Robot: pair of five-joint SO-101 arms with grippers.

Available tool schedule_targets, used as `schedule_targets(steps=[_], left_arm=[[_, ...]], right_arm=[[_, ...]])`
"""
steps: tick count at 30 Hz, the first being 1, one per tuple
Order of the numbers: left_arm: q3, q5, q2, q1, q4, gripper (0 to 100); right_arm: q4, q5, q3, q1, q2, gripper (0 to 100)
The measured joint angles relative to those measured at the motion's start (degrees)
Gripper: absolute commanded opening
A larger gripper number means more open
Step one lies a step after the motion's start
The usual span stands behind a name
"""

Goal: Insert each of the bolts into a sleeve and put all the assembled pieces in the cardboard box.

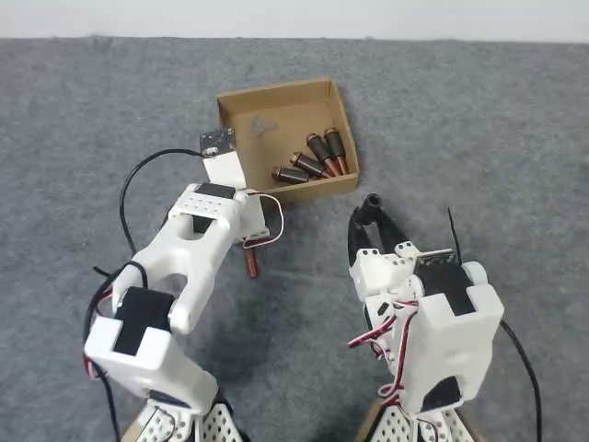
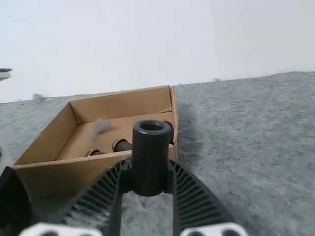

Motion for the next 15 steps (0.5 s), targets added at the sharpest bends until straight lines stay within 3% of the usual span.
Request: schedule_targets(steps=[15], left_arm=[[0.00, -0.26, 0.00, 0.44, -1.41, 1]], right_arm=[[0.00, 0.00, 0.00, 0.09, 0.00, 0.6]])
